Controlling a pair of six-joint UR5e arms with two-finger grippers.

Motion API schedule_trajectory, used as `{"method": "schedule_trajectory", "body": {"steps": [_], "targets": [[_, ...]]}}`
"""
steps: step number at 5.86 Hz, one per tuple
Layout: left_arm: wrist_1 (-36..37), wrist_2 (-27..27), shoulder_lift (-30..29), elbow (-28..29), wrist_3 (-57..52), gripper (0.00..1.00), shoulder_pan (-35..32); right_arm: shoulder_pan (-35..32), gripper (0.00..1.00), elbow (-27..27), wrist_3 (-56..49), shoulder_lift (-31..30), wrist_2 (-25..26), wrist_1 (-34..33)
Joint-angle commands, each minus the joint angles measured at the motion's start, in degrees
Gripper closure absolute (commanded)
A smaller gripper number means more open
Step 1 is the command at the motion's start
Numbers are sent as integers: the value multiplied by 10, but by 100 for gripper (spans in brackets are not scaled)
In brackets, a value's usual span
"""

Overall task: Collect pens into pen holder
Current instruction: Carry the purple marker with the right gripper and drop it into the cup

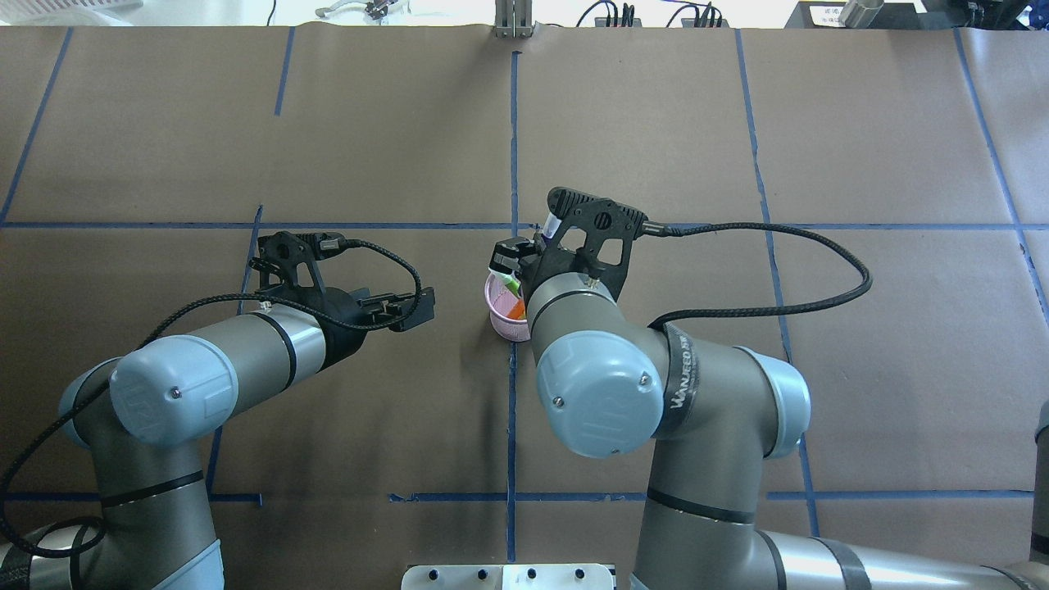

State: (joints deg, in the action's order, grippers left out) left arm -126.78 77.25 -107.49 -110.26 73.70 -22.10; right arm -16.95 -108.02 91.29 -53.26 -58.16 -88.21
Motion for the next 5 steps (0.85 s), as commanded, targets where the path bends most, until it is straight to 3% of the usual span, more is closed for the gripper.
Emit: {"method": "schedule_trajectory", "body": {"steps": [1,2,3,4,5], "targets": [[0,3,0,0,-2,0,-12,20,93,32,4,2,28,19],[0,13,0,0,-7,0,-31,22,78,32,4,2,28,22],[2,45,0,6,-39,0,-67,24,1,32,3,-3,28,22],[6,74,11,30,-109,0,-105,23,0,12,-2,-9,27,23],[7,133,26,48,-171,0,-155,23,0,-48,-6,-35,21,21]]}}
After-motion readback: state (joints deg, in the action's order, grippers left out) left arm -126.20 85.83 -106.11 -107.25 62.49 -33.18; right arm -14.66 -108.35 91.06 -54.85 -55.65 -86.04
